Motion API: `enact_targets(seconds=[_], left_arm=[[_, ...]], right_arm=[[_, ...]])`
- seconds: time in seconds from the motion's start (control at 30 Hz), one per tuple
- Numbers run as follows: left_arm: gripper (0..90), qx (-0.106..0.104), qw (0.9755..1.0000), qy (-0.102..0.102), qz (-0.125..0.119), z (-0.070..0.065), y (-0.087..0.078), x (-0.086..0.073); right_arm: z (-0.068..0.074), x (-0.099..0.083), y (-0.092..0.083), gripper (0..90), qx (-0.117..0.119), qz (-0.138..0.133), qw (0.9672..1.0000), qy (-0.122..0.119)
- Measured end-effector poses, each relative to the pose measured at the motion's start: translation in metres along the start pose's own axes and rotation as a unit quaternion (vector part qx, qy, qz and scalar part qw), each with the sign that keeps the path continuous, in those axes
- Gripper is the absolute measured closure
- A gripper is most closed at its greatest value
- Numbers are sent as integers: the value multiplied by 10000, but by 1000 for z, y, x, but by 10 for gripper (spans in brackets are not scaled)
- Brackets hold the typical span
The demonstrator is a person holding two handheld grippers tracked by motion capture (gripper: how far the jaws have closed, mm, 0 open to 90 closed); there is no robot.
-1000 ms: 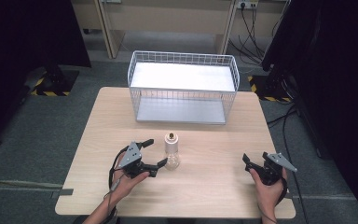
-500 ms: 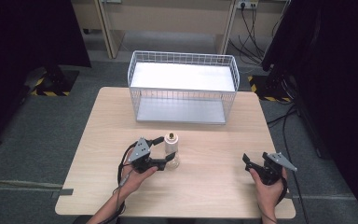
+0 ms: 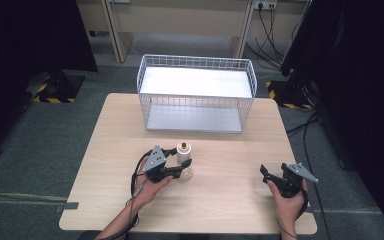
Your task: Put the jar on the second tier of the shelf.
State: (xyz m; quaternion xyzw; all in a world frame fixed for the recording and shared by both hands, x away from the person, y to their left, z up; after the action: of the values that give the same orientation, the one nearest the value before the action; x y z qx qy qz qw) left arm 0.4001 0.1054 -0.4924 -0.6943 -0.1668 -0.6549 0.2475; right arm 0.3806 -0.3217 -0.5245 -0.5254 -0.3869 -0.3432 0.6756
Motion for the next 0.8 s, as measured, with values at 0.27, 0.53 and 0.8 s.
enact_targets(seconds=[0.27,0.53,0.8], left_arm=[[457,52,10000,-20,-1,-1,1,1],[458,66,10000,-21,33,-1,1,2],[459,143,9999,42,-52,0,-1,11]], right_arm=[[0,0,0,86,13,17,10000,20],[-1,0,0,86,31,28,10000,13],[0,0,1,86,29,35,10000,-3]])
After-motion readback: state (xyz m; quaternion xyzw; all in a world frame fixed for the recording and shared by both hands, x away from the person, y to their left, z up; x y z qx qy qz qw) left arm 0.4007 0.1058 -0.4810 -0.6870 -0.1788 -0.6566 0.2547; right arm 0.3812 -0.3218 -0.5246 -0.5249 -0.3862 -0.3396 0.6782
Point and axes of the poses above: each handheld gripper's, and its own axes: y roughly forward along the jaws, x roughly out of its top, z roughly to its left, the point moved 1 cm from there along y, roughly forward along the jaws, and after that the axes turned 2 degrees about -x, right-handed, at the moved point
